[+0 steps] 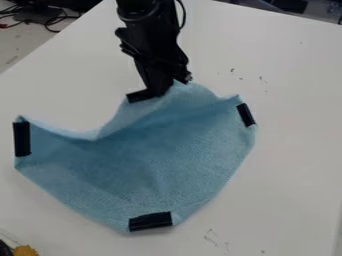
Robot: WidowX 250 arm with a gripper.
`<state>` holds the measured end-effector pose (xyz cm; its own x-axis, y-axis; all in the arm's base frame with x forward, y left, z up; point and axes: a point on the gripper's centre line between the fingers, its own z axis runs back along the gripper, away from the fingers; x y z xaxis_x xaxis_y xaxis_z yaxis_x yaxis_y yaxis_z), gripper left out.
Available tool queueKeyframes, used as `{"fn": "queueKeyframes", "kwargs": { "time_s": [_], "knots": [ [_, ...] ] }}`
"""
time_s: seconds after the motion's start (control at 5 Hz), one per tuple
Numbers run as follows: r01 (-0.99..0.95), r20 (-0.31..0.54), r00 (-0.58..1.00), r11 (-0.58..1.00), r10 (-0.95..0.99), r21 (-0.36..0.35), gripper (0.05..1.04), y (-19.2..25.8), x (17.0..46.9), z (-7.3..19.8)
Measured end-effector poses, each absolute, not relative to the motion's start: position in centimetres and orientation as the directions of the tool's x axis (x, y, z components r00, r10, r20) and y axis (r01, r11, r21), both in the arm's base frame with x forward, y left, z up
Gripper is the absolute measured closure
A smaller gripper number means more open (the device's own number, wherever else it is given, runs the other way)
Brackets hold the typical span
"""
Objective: Pince le tissu haut à gauche vers le bas à droite
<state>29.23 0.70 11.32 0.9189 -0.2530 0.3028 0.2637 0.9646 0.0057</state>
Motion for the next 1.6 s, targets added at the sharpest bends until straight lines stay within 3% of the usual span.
{"fn": "queueKeyframes", "kwargs": {
  "time_s": [0.2,0.6,0.8,1.0,1.4,1.6],
  "knots": [
    [0.257,0.285,0.931,0.964,-0.226,-0.074,1.026,-0.7,27.9,10.1],
    [0.326,0.318,0.889,0.943,-0.331,0.070,1.026,-2.4,25.0,8.6],
    [0.332,0.318,0.880,0.935,-0.354,0.122,1.004,-2.8,24.0,9.0],
    [0.324,0.321,0.881,0.937,-0.348,0.129,0.849,-3.3,23.5,9.3],
    [0.324,0.296,0.896,0.943,-0.330,0.072,0.275,-4.0,23.7,10.5],
    [0.329,0.258,0.908,0.943,-0.330,0.046,0.077,-4.2,24.1,11.5]
  ]
}}
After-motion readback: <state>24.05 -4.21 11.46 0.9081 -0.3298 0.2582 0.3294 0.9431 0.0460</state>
